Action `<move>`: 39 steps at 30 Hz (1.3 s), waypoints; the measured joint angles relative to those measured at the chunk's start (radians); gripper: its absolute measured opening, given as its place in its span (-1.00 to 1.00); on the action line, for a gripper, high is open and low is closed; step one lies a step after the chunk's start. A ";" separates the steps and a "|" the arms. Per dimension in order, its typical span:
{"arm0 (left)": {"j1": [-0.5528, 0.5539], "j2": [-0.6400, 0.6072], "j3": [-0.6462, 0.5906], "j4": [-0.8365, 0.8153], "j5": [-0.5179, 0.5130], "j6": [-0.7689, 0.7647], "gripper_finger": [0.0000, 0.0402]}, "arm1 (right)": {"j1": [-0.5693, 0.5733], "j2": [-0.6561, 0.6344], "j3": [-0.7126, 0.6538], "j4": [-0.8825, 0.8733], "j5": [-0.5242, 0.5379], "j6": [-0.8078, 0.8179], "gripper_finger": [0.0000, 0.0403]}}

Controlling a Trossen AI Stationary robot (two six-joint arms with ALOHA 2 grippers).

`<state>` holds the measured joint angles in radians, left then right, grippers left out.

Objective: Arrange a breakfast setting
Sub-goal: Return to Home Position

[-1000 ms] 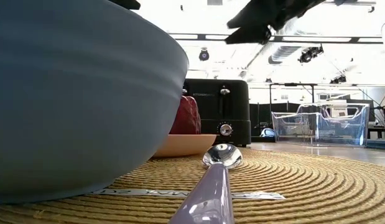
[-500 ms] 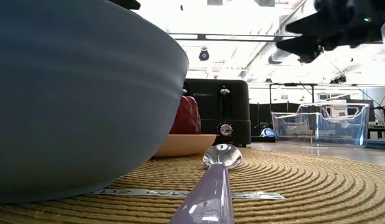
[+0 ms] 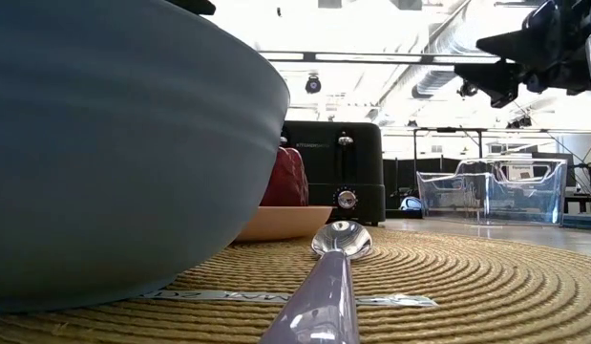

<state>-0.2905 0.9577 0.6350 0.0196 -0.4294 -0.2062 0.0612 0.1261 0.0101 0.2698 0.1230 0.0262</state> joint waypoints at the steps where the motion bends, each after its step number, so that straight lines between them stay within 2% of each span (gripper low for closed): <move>1: 0.000 0.000 0.000 0.000 0.000 0.000 -0.25 | 0.000 -0.006 0.000 -0.016 0.001 0.013 0.42; 12: 0.000 0.000 0.000 0.000 0.000 0.000 -0.25 | 0.000 -0.009 0.000 -0.176 0.005 0.046 0.42; 29: 0.000 -0.007 -0.012 0.009 0.000 0.000 -0.25 | 0.000 -0.009 0.000 -0.177 0.034 0.053 0.42; 33: -0.005 -0.092 -0.072 0.011 0.014 0.000 -0.25 | 0.000 -0.009 0.000 -0.177 0.034 0.053 0.42; 39: 0.024 -0.305 -0.245 0.009 0.026 0.000 -0.25 | 0.000 -0.009 0.000 -0.179 0.034 0.053 0.42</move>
<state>-0.2665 0.6530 0.3896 0.0285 -0.4030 -0.2066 0.0612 0.1173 0.0101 0.0909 0.1574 0.0788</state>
